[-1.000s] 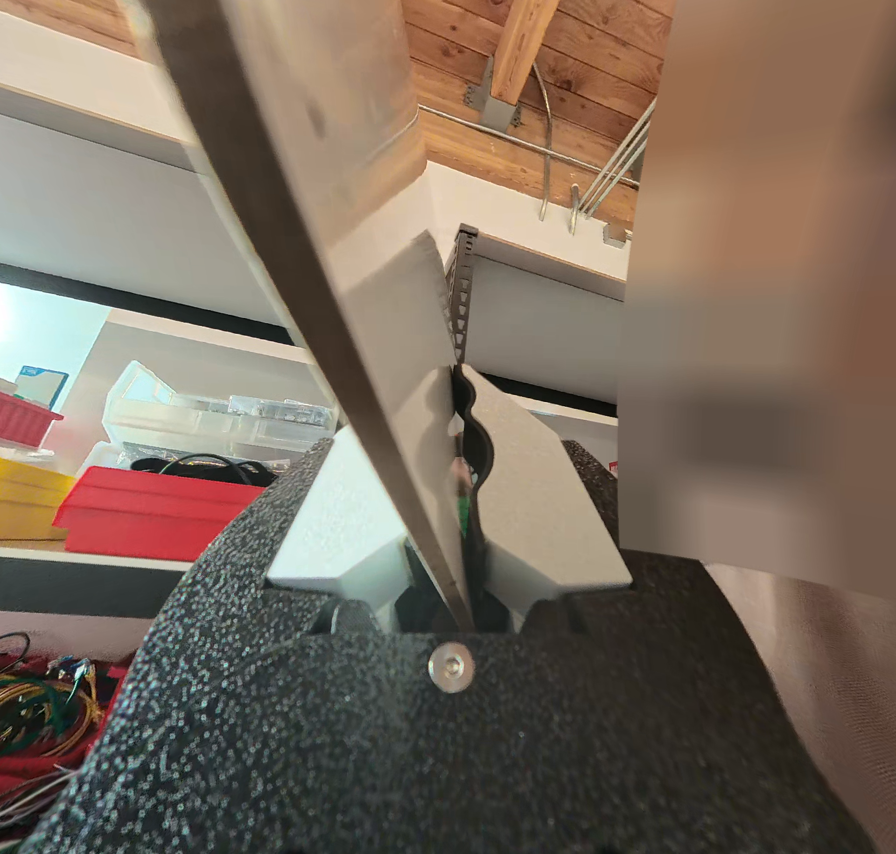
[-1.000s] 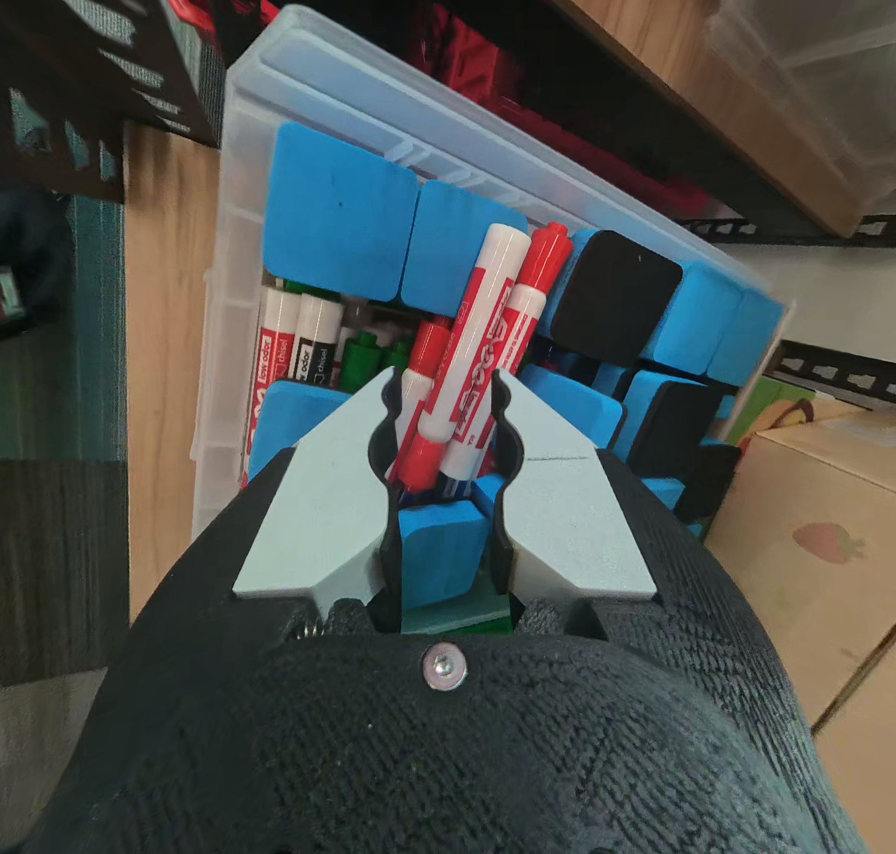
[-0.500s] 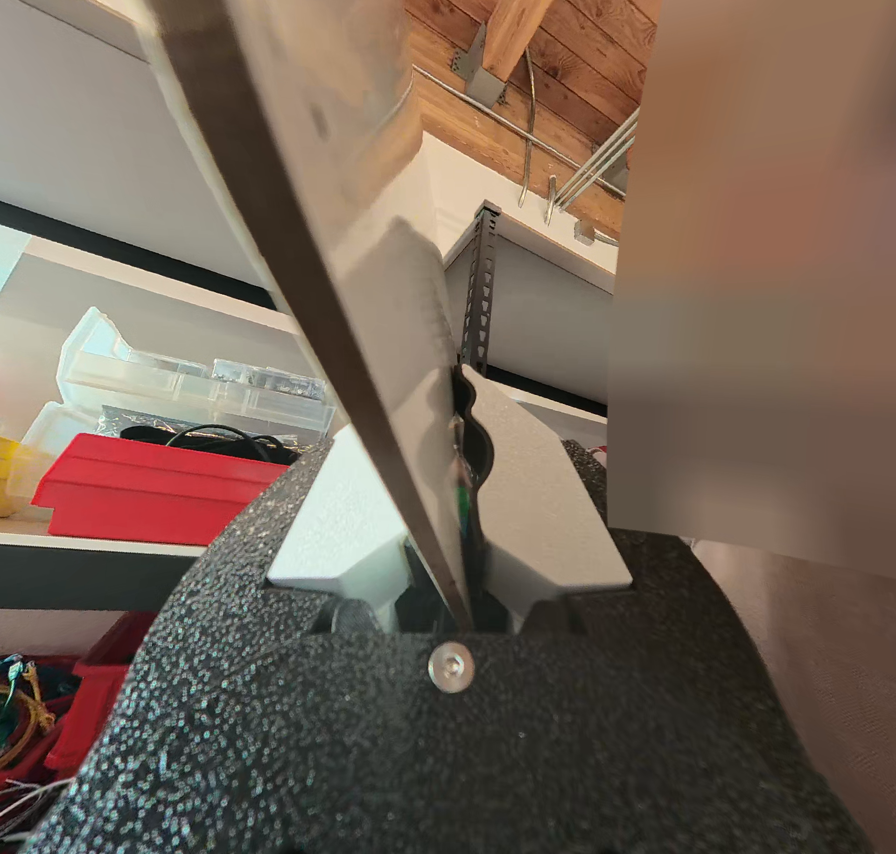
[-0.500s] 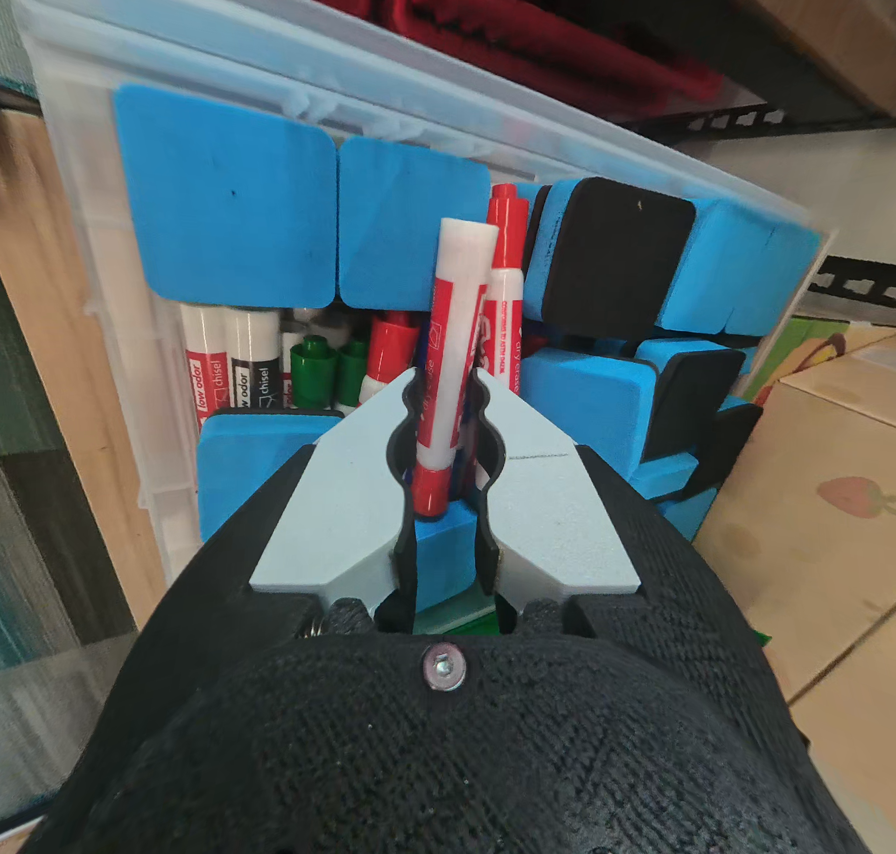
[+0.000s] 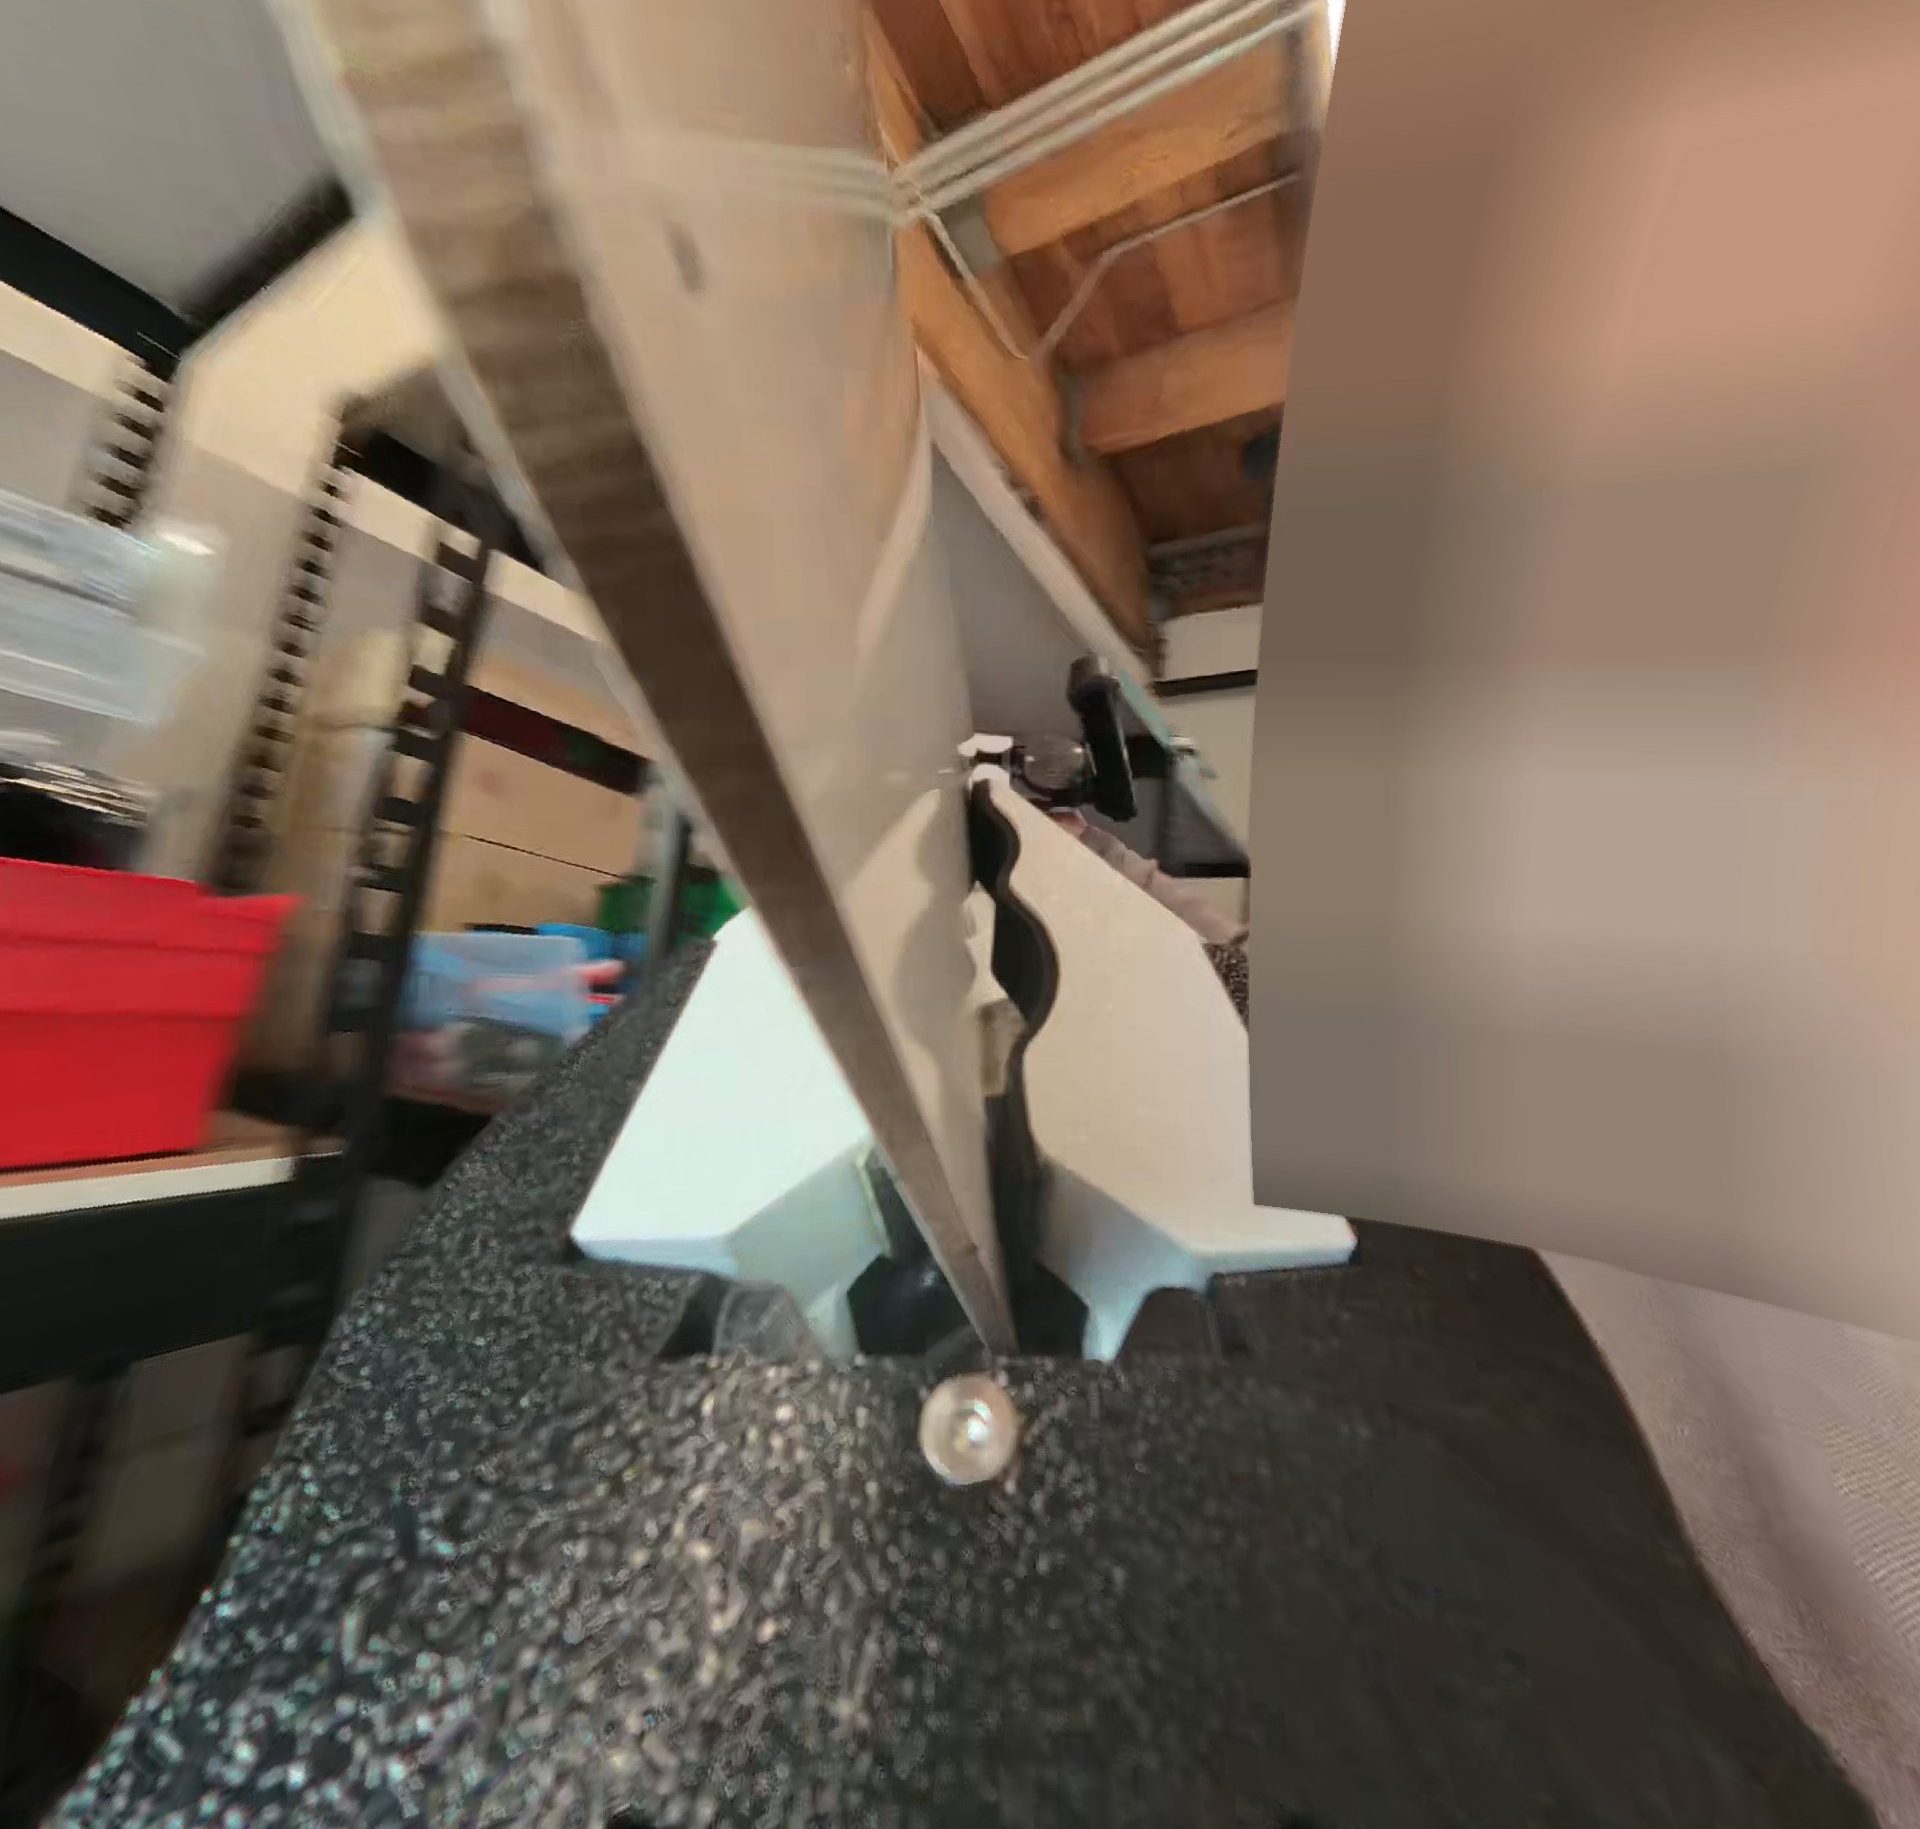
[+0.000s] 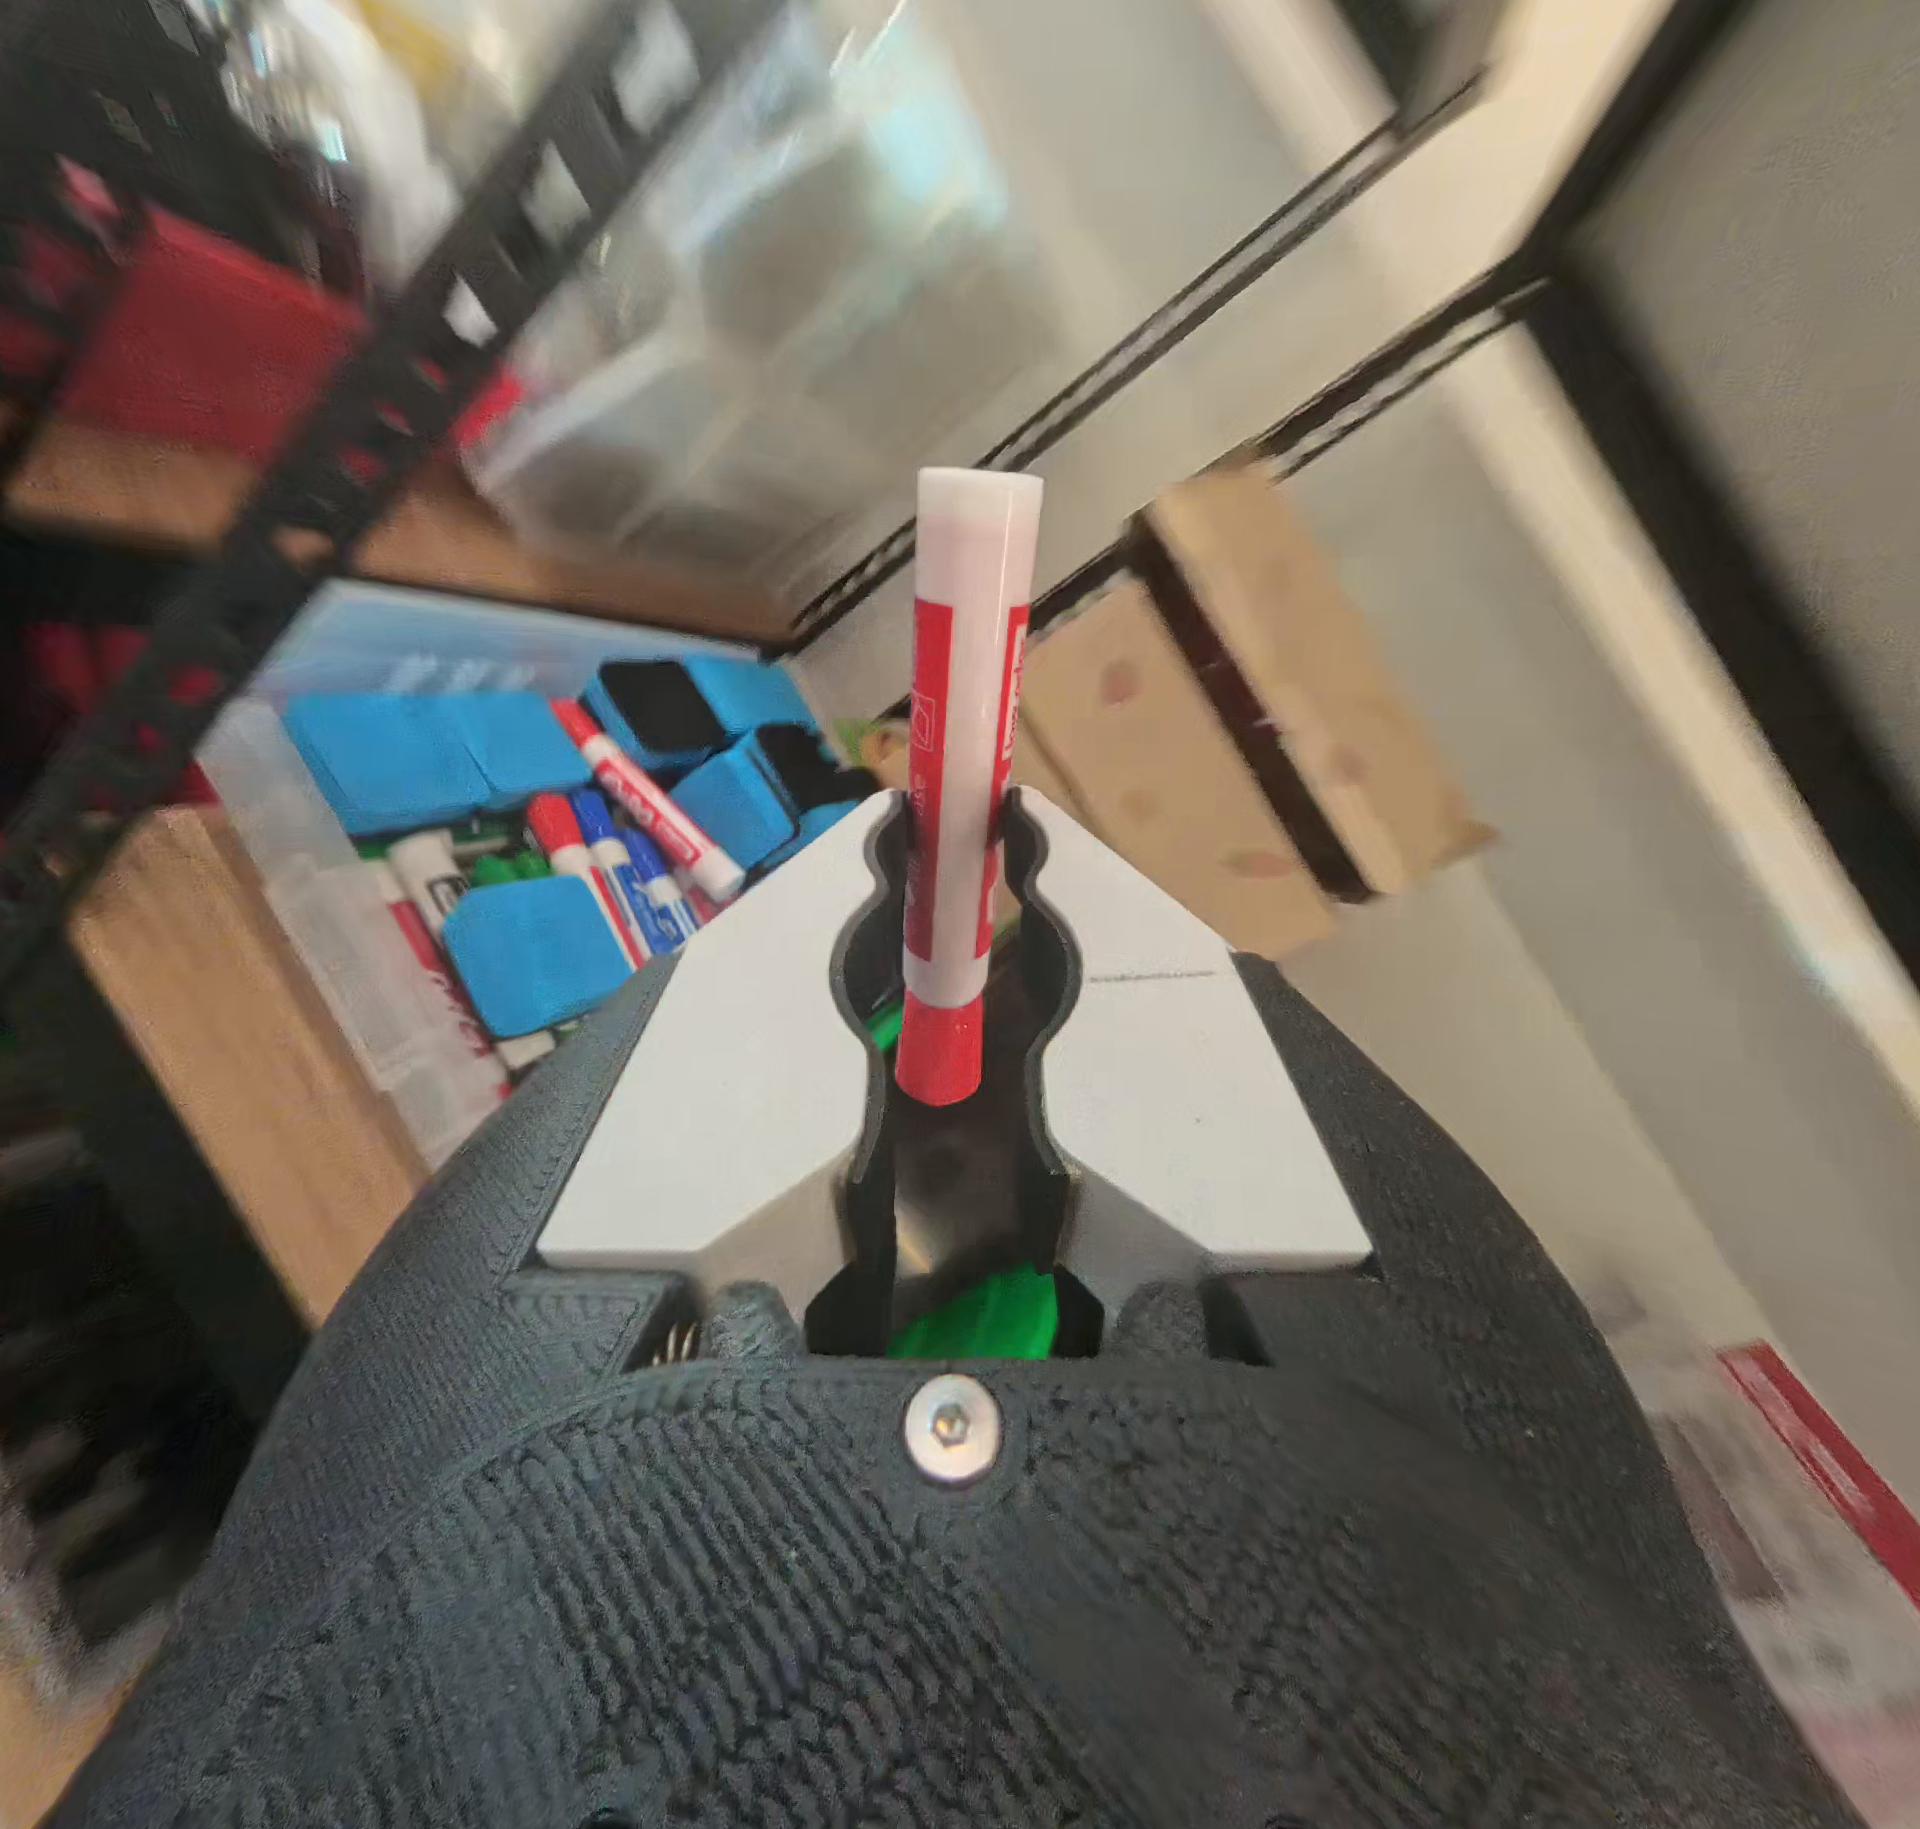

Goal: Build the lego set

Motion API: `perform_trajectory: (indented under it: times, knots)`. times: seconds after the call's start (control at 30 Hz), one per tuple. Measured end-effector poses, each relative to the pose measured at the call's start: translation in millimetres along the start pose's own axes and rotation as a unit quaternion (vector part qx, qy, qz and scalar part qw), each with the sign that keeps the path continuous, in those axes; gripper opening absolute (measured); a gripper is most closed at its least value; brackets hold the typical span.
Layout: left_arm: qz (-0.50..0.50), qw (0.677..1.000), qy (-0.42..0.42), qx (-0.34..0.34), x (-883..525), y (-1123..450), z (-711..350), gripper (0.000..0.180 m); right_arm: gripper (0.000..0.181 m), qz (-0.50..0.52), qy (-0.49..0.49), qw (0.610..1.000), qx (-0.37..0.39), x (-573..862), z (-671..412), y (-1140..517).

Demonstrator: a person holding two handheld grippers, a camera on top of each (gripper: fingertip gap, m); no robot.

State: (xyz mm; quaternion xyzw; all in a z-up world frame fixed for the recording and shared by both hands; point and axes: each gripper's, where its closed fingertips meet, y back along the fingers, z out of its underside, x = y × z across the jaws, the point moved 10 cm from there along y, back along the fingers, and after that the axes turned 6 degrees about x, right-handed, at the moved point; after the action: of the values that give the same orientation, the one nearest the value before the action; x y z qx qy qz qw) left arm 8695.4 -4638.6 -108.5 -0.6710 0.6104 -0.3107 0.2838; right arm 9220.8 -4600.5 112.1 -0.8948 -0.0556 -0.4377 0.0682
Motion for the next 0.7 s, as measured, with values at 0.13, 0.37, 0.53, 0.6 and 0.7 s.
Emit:
perform_trajectory:
  times: [0.13,0.37,0.53,0.6,0.7]
  knots:
    - [0.125,0.979,0.158,-0.024,-8.6,-57.0,60.6,0.002,0.017,0.189,-0.027,0.975,0.113,-62.2,-23.9,178.5]
    - [0.303,0.859,0.405,-0.075,86.9,-147.2,196.1,0.002,0.017,0.417,0.069,0.906,0.002,-230.2,-99.4,435.4]
    - [0.39,0.748,0.523,-0.12,220.8,-168.5,263.0,0.001,0.016,0.551,0.183,0.801,-0.147,-335.4,-203.6,566.3]
    - [0.419,0.707,0.553,-0.138,282.9,-166.7,277.3,0.002,0.016,0.588,0.24,0.744,-0.207,-374.9,-248.8,608.2]
    - [0.452,0.647,0.595,-0.154,380.7,-151.3,287.1,0.002,0.016,0.636,0.301,0.655,-0.276,-426.2,-310.1,667.4]
